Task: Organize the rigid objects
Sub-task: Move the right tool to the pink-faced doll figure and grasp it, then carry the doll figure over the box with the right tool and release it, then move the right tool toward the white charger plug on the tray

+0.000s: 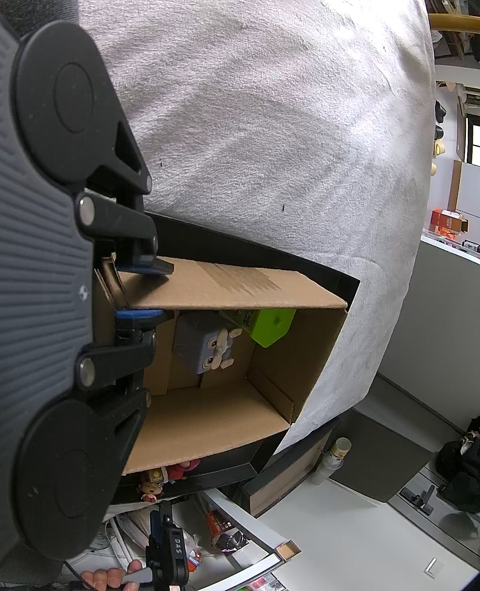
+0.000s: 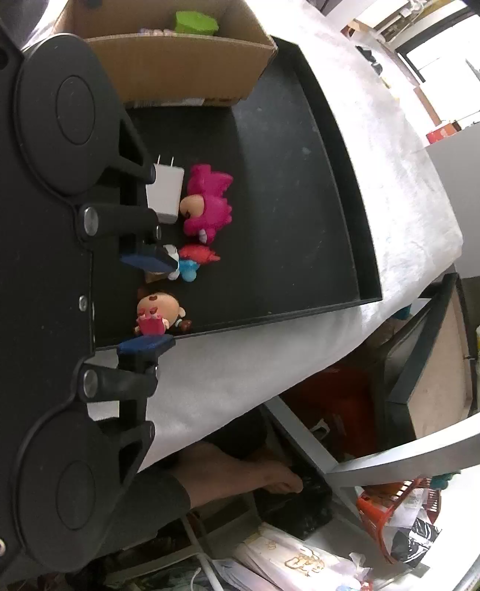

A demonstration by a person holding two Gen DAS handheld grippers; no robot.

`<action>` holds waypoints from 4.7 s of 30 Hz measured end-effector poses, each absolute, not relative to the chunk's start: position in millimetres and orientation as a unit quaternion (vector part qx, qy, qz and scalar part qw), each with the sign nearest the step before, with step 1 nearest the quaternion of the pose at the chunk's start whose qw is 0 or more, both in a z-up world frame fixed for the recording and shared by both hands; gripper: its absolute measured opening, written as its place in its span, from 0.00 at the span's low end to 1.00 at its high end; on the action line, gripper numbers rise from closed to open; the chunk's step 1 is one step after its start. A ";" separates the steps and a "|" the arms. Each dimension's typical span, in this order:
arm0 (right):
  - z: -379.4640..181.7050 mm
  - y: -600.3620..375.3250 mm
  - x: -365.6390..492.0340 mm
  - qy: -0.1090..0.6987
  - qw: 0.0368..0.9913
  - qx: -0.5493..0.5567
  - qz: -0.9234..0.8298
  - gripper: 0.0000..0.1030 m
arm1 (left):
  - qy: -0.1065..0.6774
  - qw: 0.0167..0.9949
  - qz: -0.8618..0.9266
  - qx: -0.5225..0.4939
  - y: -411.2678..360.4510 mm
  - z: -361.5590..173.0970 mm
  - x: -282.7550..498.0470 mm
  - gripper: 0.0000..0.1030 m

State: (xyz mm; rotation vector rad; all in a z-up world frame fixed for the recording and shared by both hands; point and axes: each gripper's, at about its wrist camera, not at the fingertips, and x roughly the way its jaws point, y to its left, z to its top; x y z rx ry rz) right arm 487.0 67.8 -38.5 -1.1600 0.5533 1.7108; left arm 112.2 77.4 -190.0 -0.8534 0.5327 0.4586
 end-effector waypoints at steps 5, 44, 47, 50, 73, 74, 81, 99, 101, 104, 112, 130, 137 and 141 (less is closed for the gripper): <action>-47.3 71.7 487.2 0.222 0.477 -0.481 0.702 0.28 | 0.251 0.851 0.220 -0.406 77.0 -189.8 112.4 0.17; -50.7 24.6 466.0 0.178 0.368 -0.510 0.757 0.29 | 0.240 0.850 0.228 -0.409 74.4 -188.0 111.3 0.17; -41.2 15.3 457.7 0.168 0.359 -0.504 0.767 0.29 | 0.239 0.850 0.229 -0.410 75.2 -187.8 111.3 0.17; -33.2 8.5 451.0 0.157 0.344 -0.499 0.780 0.29 | 0.238 0.850 0.230 -0.410 75.1 -187.7 111.1 0.17; 6.2 -56.9 394.6 0.071 0.255 -0.484 0.834 0.29 | 0.214 0.853 0.249 -0.405 73.8 -186.2 107.3 0.15; 8.1 -60.4 392.0 0.065 0.250 -0.483 0.837 0.29 | 0.214 0.853 0.249 -0.406 74.1 -186.2 107.3 0.15; 12.1 -84.2 372.9 0.036 0.220 -0.483 0.847 0.29 | 0.216 0.851 0.257 -0.404 74.1 -186.2 107.2 0.14; -1.9 -122.1 332.2 -0.023 0.174 -0.488 0.855 0.29 | 0.210 0.849 0.256 -0.412 74.5 -187.0 105.3 0.14; -2.4 -123.2 325.5 -0.028 0.171 -0.487 0.856 0.29 | 0.210 0.848 0.256 -0.414 75.6 -187.4 104.9 0.14; -1.4 -125.6 315.9 -0.028 0.168 -0.483 0.859 0.29 | 0.210 0.847 0.256 -0.415 76.0 -187.3 105.4 0.14; 8.9 -133.6 309.1 -0.038 0.151 -0.460 0.874 0.45 | 0.209 0.847 0.255 -0.417 75.7 -187.9 104.7 0.14; 22.8 -94.8 378.4 -0.042 0.175 -0.436 0.882 0.81 | 0.228 0.850 0.276 -0.386 67.1 -181.8 108.7 0.13; 19.9 -75.7 397.6 -0.022 0.174 -0.428 0.887 0.82 | 0.254 0.853 0.292 -0.351 59.6 -177.4 116.4 0.11; 19.9 -64.0 408.0 -0.004 0.173 -0.419 0.892 0.82 | 0.261 0.853 0.301 -0.339 56.6 -175.2 118.8 0.10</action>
